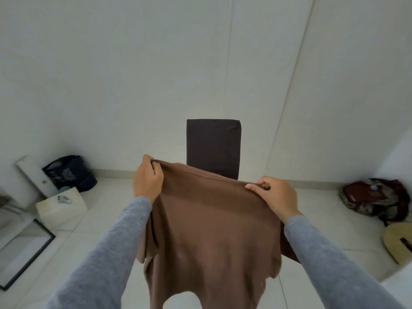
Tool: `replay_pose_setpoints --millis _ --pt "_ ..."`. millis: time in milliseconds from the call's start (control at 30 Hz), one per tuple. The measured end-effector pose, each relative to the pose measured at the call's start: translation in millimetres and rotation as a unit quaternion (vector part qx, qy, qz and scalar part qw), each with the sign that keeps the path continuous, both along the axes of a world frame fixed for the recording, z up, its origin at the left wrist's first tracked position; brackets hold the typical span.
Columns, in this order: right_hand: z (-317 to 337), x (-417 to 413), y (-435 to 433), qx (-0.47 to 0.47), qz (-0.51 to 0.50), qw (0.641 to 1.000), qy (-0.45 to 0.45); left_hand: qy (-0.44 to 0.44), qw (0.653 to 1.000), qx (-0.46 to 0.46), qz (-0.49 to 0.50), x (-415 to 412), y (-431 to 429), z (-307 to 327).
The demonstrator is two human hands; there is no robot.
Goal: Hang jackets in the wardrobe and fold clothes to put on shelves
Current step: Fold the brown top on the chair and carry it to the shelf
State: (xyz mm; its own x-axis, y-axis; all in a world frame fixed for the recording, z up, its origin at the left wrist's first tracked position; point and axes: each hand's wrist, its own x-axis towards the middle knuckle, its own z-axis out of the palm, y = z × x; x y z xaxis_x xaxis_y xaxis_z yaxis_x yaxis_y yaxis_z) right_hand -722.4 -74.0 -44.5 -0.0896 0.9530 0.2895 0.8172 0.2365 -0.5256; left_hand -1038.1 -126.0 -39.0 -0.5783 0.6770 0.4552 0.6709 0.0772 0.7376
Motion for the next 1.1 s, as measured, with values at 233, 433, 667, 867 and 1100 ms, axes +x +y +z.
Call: replay_pose_setpoints --millis 233,433,667,867,1100 --pt "-78 8 1 -0.163 0.050 0.985 0.002 -0.017 0.994 -0.104 0.016 -2 1 -73" --pt "-145 20 14 -0.173 -0.157 0.965 0.122 0.067 0.980 -0.178 -0.066 -1 9 -135" --pt "-178 10 66 -0.172 -0.250 0.949 0.087 -0.071 0.959 -0.254 -0.100 -15 54 -190" --pt "-190 -17 132 -0.119 -0.267 0.944 0.155 -0.031 0.956 -0.264 -0.123 -19 121 -191" --pt "-210 -26 217 -0.087 -0.254 0.955 0.127 -0.103 0.950 -0.288 -0.068 -37 220 -221"
